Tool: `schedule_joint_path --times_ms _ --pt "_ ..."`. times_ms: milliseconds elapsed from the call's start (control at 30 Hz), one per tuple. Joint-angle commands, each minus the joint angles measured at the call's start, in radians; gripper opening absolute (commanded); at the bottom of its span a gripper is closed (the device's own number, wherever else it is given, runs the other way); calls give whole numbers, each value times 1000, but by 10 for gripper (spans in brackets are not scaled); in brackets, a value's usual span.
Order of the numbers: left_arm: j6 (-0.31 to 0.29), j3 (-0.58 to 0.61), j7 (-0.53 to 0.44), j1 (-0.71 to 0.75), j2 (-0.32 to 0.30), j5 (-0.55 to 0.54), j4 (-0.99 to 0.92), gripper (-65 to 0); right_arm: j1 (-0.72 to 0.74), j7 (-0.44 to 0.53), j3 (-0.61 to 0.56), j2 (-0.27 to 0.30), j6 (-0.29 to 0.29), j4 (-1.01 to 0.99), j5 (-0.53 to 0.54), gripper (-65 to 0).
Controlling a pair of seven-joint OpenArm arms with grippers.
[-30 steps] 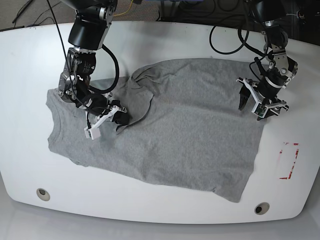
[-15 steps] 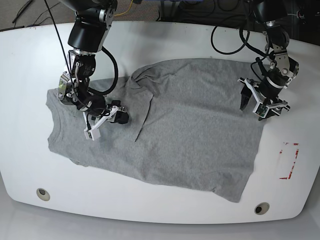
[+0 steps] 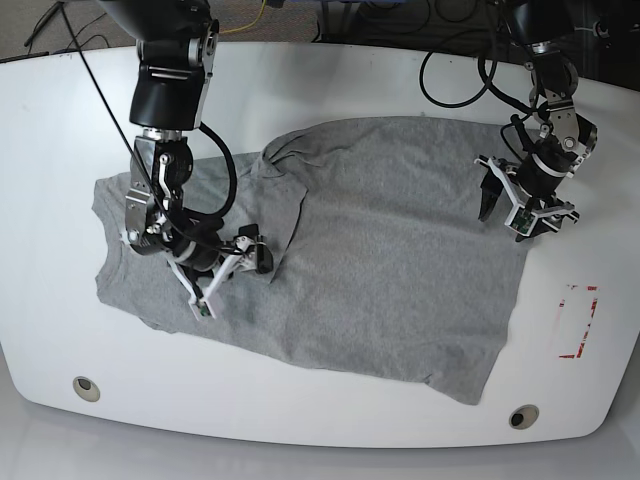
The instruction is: Layout the t-shirt on the table in an organized manner, then fold the t-shirt properly
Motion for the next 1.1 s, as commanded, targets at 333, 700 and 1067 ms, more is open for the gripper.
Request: schedule_joint_path --times_ms 333,700,1067 --pt "6 -4 -21 -13 -14 -17 15 -262 90 120 -265 55 11 15 -171 -202" --pt "6 -6 -21 -10 -12 -17 15 -262 101 244 -337 52 14 -82 -369 -202" --pt "6 -6 -21 -10 -11 -17 15 -262 147 364 -316 57 12 -264 -329 -202"
